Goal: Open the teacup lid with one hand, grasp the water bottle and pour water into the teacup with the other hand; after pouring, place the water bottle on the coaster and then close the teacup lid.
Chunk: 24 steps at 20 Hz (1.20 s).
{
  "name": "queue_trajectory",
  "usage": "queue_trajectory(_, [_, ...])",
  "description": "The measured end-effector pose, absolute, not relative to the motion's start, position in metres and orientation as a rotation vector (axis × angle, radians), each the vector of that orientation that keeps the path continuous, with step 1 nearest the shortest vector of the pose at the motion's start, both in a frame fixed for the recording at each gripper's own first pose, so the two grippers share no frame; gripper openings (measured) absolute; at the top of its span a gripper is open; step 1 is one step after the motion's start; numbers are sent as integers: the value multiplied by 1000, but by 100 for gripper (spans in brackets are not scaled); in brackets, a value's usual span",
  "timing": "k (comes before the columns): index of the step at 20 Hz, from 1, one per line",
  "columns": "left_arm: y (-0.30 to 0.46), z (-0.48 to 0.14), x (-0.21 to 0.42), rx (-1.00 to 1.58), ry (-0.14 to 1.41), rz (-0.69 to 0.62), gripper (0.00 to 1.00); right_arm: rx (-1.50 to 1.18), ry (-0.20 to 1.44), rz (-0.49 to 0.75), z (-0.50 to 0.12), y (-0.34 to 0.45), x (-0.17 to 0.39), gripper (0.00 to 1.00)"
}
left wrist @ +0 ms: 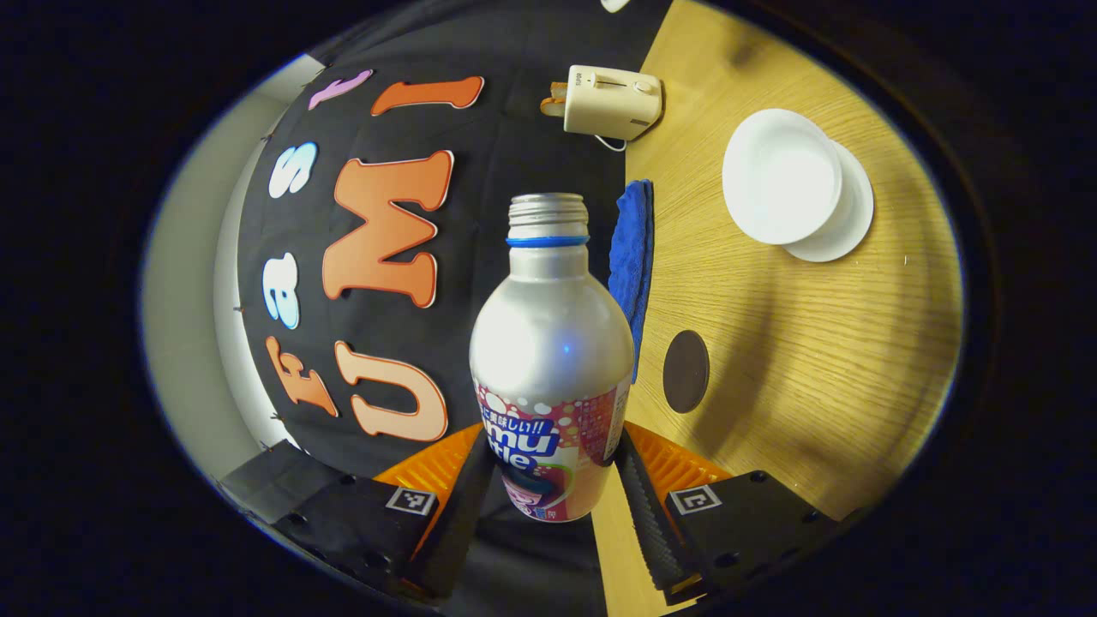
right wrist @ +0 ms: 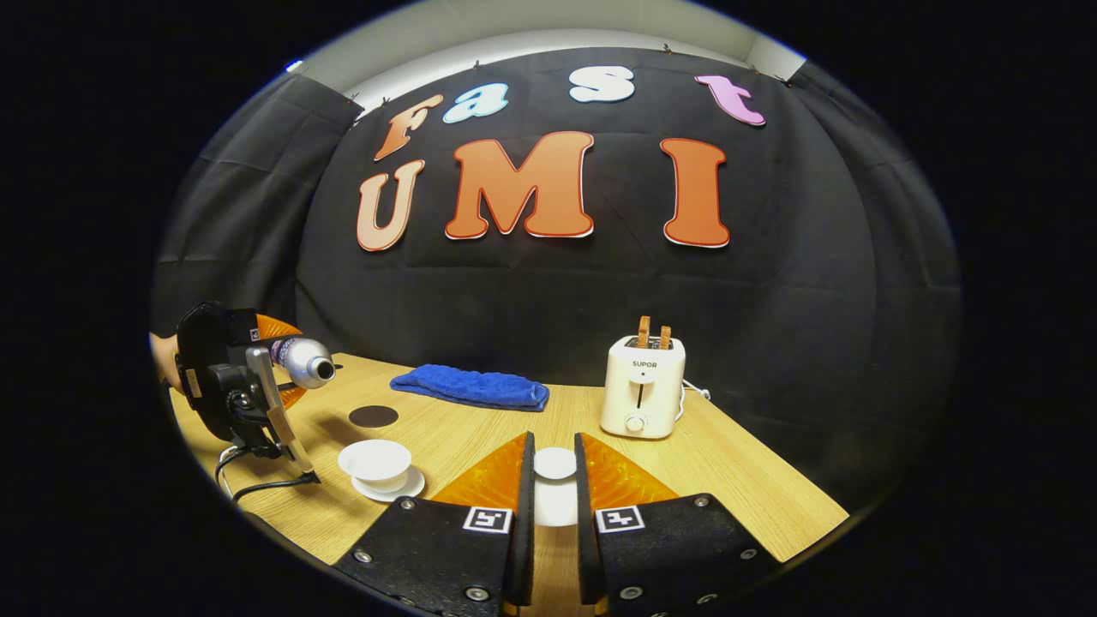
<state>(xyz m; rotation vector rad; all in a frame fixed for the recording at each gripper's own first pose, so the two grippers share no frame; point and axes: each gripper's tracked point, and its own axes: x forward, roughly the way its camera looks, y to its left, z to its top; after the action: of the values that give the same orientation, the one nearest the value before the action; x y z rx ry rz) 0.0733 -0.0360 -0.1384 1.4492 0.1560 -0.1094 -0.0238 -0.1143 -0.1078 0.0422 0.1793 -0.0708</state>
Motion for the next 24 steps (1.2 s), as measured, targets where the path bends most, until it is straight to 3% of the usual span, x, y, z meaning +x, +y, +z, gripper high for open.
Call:
queue_trajectory(13, [-58, -140, 88, 1733, 84, -181, 87, 24, 186, -70, -110, -116, -29, 22])
queue_trajectory(18, [-62, -135, 87, 1807, 57, -203, 81, 18, 189, -77, -110, -120, -30, 22])
queue_trajectory(21, [-63, -129, 88, 1859, 36, -202, 84, 30, 193, -72, -111, -120, -31, 22])
queue_trajectory(24, [-66, -123, 89, 1911, 8, -192, 81, 45, 200, -64, -113, -118, -31, 22])
